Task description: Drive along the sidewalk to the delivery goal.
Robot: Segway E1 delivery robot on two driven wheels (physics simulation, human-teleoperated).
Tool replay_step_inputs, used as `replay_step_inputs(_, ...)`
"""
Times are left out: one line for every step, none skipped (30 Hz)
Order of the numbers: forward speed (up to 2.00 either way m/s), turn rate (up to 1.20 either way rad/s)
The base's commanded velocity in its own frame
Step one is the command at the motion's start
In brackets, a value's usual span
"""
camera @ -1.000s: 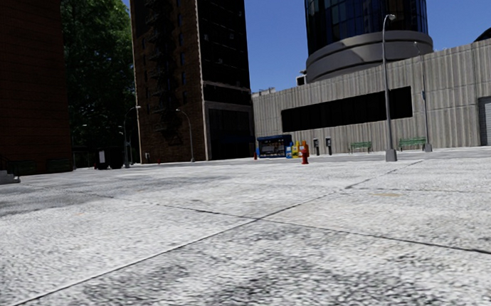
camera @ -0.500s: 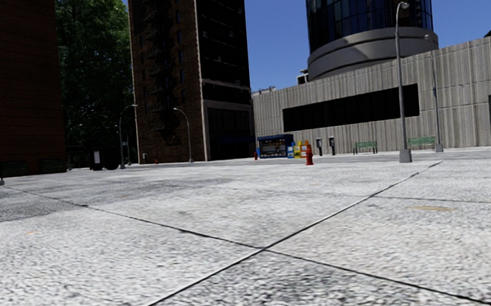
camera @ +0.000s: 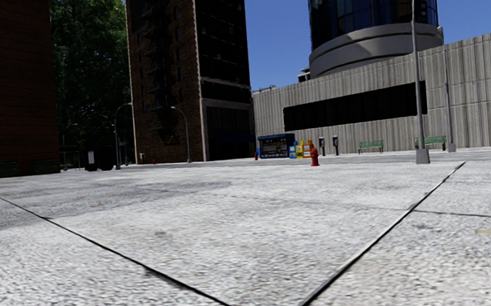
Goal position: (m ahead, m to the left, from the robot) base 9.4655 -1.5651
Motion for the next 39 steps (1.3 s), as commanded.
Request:
replay_step_inputs(2.00,-0.20)
replay_step_inputs(2.00,-0.24)
replay_step_inputs(2.00,-0.26)
replay_step_inputs(2.00,-0.26)
replay_step_inputs(2.00,-0.26)
replay_step_inputs(2.00,-0.23)
replay_step_inputs(2.00,0.00)
replay_step_inputs(2.00,0.00)
replay_step_inputs(2.00,0.00)
replay_step_inputs(2.00,0.00)
replay_step_inputs(2.00,0.00)
replay_step_inputs(2.00,0.00)
replay_step_inputs(2.00,0.00)
replay_step_inputs(2.00,0.00)
replay_step_inputs(2.00,0.00)
replay_step_inputs(2.00,0.00)
replay_step_inputs(2.00,0.00)
replay_step_inputs(2.00,0.00)
replay_step_inputs(2.00,-0.02)
replay_step_inputs(2.00,-0.02)
replay_step_inputs(2.00,-0.09)
replay_step_inputs(2.00,-0.59)
replay_step_inputs(2.00,-0.59)
replay_step_inputs(2.00,-0.67)
replay_step_inputs(2.00,0.00)
replay_step_inputs(2.00,0.00)
replay_step_inputs(2.00,0.00)
replay_step_inputs(2.00,0.00)
replay_step_inputs(2.00,0.00)
replay_step_inputs(2.00,0.00)
replay_step_inputs(2.00,0.00)
replay_step_inputs(2.00,0.00)
replay_step_inputs(2.00,0.00)
replay_step_inputs(2.00,0.00)
replay_step_inputs(2.00,0.00)
replay_step_inputs(2.00,0.00)
replay_step_inputs(2.00,-0.05)
replay_step_inputs(2.00,-0.16)
replay_step_inputs(2.00,-0.27)
